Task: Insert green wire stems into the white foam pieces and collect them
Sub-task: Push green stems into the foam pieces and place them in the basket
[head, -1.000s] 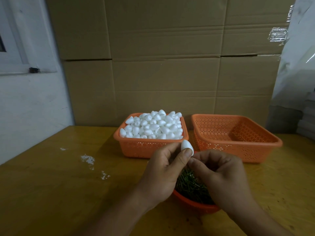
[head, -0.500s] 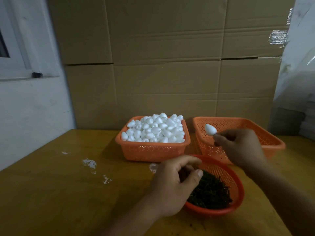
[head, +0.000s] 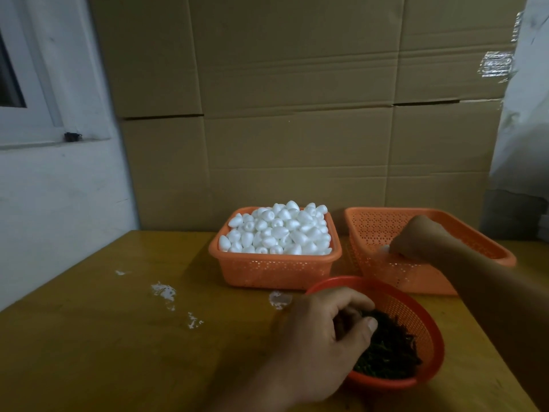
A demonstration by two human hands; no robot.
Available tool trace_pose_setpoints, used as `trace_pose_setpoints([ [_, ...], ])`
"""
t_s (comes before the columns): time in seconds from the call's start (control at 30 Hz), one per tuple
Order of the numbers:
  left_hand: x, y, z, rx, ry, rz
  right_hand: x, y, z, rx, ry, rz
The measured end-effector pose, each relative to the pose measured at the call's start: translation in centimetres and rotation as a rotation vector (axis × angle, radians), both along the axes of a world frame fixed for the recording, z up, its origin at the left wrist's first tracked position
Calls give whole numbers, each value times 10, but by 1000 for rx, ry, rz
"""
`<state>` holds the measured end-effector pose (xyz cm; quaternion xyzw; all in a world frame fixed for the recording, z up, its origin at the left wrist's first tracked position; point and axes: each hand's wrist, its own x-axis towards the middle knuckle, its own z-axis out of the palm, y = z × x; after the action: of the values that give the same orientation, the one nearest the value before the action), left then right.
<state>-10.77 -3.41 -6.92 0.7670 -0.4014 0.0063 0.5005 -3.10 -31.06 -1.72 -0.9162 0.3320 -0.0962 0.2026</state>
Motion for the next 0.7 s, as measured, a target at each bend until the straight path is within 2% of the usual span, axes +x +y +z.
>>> trace_pose_setpoints([
  [0.23, -1, 1, 2, 2, -1, 3, 7, 0, -5, 8, 70, -2],
  [0.47, -4, 0, 3, -1, -20, 3, -3, 1, -7, -6, 6, 12],
  [0.63, -4, 0, 3, -30, -33, 8, -27, 20, 11, -36, -191, 43],
  [0.7, -4, 0, 4, -44, -45, 19, -44, 32, 14, -48, -304, 123],
])
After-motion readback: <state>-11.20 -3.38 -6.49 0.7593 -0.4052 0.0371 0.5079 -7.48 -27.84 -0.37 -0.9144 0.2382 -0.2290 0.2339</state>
